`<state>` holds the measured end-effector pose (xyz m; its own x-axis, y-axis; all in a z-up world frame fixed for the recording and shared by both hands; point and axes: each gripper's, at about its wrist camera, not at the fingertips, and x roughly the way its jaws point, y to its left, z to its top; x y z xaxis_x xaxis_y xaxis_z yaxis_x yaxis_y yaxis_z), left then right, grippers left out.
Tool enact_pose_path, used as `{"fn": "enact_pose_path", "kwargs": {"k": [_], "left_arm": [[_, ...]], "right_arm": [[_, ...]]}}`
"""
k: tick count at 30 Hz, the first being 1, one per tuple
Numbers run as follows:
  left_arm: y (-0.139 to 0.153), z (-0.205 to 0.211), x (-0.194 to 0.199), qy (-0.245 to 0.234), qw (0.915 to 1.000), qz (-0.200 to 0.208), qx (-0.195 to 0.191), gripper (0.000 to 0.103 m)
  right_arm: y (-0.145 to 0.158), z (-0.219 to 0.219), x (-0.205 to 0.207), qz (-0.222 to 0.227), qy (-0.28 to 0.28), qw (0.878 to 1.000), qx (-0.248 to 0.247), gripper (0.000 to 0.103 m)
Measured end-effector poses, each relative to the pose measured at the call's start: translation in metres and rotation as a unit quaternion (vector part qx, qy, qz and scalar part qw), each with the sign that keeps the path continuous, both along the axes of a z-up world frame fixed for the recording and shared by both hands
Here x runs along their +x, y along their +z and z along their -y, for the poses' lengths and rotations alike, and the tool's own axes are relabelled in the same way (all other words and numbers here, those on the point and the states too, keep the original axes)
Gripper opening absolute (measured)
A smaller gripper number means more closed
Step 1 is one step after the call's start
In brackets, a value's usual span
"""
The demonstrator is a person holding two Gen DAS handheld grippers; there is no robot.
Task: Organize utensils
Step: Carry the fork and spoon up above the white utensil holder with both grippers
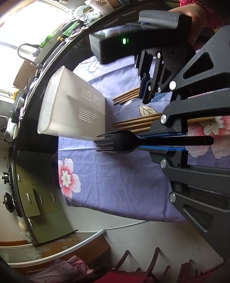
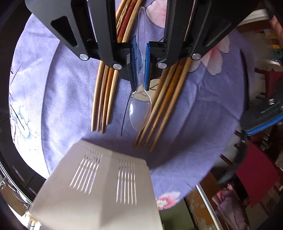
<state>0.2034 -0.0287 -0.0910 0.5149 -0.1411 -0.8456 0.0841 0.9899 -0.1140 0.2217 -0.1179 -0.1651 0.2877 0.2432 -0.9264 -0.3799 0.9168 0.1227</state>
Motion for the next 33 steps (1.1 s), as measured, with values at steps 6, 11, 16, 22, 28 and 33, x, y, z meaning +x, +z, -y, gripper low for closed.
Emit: {"fn": "enact_pose_path", "kwargs": {"k": [6, 11, 16, 22, 28, 33], "left_arm": [[0.053, 0.012, 0.011, -0.008, 0.9981, 0.058, -0.019, 0.009], [0.102, 0.027, 0.035, -0.011, 0.9913, 0.127, -0.033, 0.009], [0.131, 0.044, 0.063, -0.015, 0.9794, 0.196, -0.045, 0.009], [0.137, 0.055, 0.101, -0.003, 0.9573, 0.287, -0.033, 0.009], [0.116, 0.056, 0.145, 0.007, 0.9499, 0.312, -0.021, 0.009], [0.091, 0.054, 0.159, 0.007, 0.9534, 0.3, -0.026, 0.009]], "right_arm": [[0.071, 0.039, -0.016, 0.085, -0.016, 0.99, 0.108, 0.01], [0.124, 0.069, -0.014, 0.161, -0.037, 0.972, 0.168, 0.01], [0.16, 0.09, -0.002, 0.236, -0.066, 0.948, 0.203, 0.01], [0.195, 0.102, 0.037, 0.293, -0.087, 0.928, 0.213, 0.01], [0.211, 0.096, 0.08, 0.363, -0.107, 0.905, 0.196, 0.01], [0.199, 0.083, 0.121, 0.383, -0.115, 0.901, 0.167, 0.009]]}}
